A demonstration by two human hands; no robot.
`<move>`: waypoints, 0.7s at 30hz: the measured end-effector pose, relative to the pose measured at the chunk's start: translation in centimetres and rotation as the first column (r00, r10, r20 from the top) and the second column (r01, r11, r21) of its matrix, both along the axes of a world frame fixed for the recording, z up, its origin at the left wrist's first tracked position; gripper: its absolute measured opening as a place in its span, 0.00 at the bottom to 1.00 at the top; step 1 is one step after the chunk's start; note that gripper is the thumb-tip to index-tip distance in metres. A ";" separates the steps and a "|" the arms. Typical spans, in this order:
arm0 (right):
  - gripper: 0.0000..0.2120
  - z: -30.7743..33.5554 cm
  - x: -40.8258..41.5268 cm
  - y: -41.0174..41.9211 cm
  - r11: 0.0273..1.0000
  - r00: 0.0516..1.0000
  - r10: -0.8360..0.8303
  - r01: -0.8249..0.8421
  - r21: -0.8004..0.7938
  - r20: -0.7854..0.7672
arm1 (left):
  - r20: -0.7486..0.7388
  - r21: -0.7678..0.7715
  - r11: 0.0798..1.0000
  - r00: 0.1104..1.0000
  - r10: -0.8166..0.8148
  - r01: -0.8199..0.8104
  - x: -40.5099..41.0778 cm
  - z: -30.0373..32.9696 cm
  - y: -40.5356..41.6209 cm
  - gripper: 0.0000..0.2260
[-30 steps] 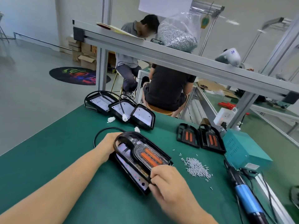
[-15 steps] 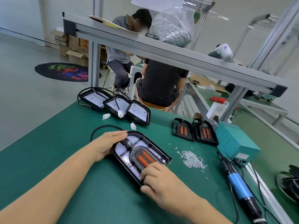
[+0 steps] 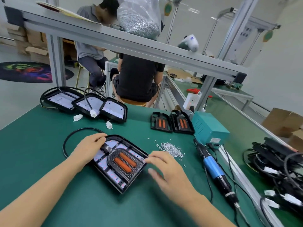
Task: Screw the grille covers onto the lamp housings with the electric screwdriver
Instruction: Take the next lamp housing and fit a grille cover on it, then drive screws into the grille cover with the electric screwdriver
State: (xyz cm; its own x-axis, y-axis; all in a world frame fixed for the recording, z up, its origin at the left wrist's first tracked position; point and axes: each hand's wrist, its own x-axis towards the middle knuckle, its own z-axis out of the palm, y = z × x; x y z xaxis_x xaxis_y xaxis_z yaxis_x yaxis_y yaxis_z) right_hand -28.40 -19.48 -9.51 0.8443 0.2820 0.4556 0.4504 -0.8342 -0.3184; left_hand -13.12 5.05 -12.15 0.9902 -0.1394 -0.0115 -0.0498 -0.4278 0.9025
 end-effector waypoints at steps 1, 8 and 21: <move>0.12 0.1 -0.2 -1.6 0.990 0.991 -0.134 0.135 0.037 -0.020 | 0.025 0.029 1.000 1.000 -0.001 0.001 0.0 0.0 0.1 0.12; 0.19 0.9 -1.0 -12.4 0.618 0.564 -0.781 0.761 -0.197 -0.269 | 0.143 0.279 0.958 0.989 0.024 -0.064 0.0 2.1 -1.1 0.11; 0.21 0.0 1.0 -14.7 0.523 0.329 -0.806 0.785 -0.332 -0.491 | 0.345 0.469 0.819 0.786 -0.514 0.330 -5.9 6.4 -17.1 0.08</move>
